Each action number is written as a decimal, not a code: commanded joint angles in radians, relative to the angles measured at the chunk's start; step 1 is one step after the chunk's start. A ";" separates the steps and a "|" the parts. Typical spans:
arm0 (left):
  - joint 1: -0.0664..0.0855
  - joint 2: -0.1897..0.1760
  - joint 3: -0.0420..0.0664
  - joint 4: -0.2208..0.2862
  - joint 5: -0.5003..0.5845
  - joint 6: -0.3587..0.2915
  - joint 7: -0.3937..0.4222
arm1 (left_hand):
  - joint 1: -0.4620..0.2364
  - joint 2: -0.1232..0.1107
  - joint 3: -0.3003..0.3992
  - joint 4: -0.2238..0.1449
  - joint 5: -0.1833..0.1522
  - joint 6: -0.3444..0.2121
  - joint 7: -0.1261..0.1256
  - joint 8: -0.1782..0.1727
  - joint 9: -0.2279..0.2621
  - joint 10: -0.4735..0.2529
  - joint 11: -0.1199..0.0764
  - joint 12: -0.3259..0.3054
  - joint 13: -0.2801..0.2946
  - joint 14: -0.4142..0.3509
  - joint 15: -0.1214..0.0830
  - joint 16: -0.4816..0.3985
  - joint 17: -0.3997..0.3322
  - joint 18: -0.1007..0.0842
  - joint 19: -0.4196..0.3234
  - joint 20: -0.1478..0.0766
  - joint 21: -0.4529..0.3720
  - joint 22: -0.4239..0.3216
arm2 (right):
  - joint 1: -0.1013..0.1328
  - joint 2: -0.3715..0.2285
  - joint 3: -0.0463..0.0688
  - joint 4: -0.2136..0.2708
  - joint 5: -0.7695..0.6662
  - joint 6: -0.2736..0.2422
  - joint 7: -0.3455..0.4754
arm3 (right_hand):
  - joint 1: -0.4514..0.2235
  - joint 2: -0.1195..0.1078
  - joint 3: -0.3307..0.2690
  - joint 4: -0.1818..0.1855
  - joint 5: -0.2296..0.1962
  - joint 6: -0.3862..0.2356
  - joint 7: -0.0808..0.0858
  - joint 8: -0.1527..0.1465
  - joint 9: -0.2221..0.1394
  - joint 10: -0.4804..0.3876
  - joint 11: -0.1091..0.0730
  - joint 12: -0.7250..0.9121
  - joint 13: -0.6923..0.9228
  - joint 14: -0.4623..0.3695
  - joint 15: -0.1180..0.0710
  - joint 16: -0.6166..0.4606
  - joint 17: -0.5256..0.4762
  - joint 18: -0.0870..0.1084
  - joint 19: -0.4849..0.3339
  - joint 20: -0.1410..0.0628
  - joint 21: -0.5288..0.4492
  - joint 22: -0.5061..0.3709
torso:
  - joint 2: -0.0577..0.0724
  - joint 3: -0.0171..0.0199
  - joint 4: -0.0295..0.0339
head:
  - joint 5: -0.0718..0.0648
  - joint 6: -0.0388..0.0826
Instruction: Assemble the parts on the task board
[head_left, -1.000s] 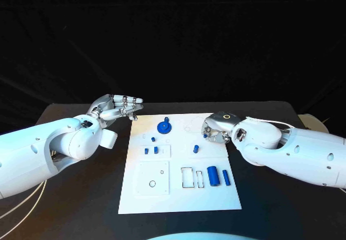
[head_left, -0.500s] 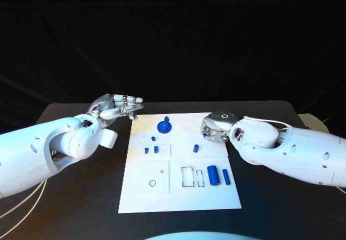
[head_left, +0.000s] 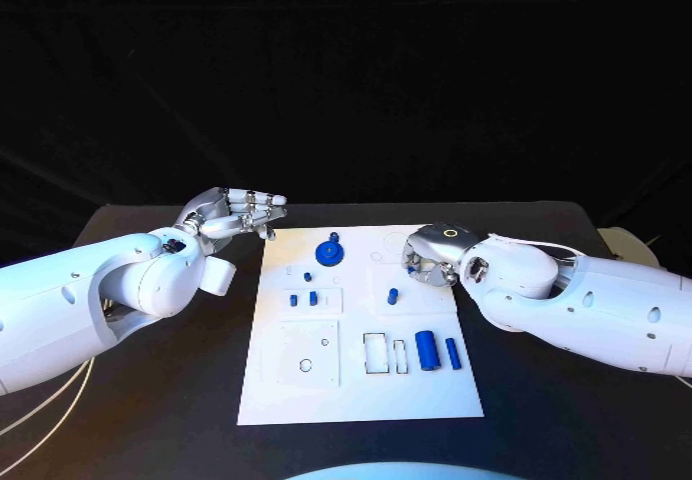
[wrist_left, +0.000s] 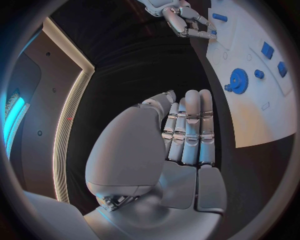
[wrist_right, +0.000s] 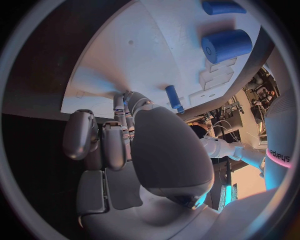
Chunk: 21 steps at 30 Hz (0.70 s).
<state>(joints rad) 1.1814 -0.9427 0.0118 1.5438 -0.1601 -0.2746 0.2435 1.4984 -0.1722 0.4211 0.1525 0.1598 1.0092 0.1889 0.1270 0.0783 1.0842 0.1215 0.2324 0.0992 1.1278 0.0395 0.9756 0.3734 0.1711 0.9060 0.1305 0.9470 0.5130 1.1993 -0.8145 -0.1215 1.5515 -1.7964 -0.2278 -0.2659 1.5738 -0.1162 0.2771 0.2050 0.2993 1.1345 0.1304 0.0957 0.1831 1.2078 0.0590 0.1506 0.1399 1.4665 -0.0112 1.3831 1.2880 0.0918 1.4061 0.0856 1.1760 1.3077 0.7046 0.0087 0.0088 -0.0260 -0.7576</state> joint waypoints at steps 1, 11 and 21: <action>0.001 0.001 0.001 0.000 0.006 0.009 -0.008 | -0.001 0.006 -0.001 -0.005 0.001 -0.002 0.005 0.004 -0.001 -0.005 -0.001 0.006 0.000 0.002 0.000 -0.006 -0.001 0.014 0.001 0.001 -0.006 -0.001 | -0.004 -0.006 -0.002 0.012 -0.014 -0.037 -0.005 | -0.017 -0.001 0.014 -0.002 0.002 0.010 -0.001 -0.006 0.003 0.008 0.002 -0.006 0.000 0.053 -0.007 0.007 0.001 -0.012 0.005 0.000 0.007 0.071 | -0.001 0.0004 -0.0004 | 0.001 0.001; 0.001 0.004 0.001 -0.005 0.006 0.006 -0.015 | 0.000 0.006 -0.001 -0.013 0.001 -0.015 0.011 0.000 -0.004 -0.020 0.005 0.007 -0.002 -0.005 0.004 -0.016 -0.007 0.013 -0.002 0.003 -0.012 -0.005 | -0.002 -0.031 0.003 0.050 -0.011 -0.111 0.000 | -0.045 -0.016 0.055 -0.020 0.004 0.012 -0.001 -0.012 0.005 0.016 0.002 -0.014 -0.004 0.052 -0.006 0.011 0.002 -0.024 0.027 0.000 0.064 0.104 | -0.001 0.0008 -0.0015 | 0.006 0.004; 0.001 0.007 0.001 -0.009 0.006 0.006 -0.017 | -0.001 0.007 -0.001 -0.018 0.001 -0.021 0.014 -0.002 -0.005 -0.028 0.007 0.009 -0.003 -0.010 0.006 -0.023 -0.011 0.013 -0.005 0.005 -0.015 -0.007 | 0.004 -0.072 0.010 0.129 -0.003 -0.130 0.000 | -0.056 -0.021 0.068 -0.026 0.004 0.014 -0.001 -0.013 0.006 0.019 0.002 -0.016 -0.005 0.052 -0.006 0.012 0.001 -0.025 0.029 0.001 0.071 0.109 | -0.001 -0.0003 -0.0017 | 0.017 0.010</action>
<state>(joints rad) 1.1814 -0.9385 0.0118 1.5342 -0.1595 -0.2748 0.2261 1.4985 -0.1722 0.4195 0.1404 0.1598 0.9962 0.2014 0.1269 0.0736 1.0643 0.1271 0.2364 0.0974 1.1243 0.0431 0.9598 0.3636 0.1711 0.9060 0.1305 0.9371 0.5077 1.2023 -0.8844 -0.1120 1.6699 -1.7951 -0.3328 -0.2670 1.5278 -0.1331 0.3416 0.1790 0.2977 1.1415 0.1303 0.0846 0.1879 1.2179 0.0616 0.1390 0.1358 1.4665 -0.0112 1.3909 1.2901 0.0760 1.4274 0.0857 1.2403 1.3074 0.7037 0.0089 0.0071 -0.0117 -0.7484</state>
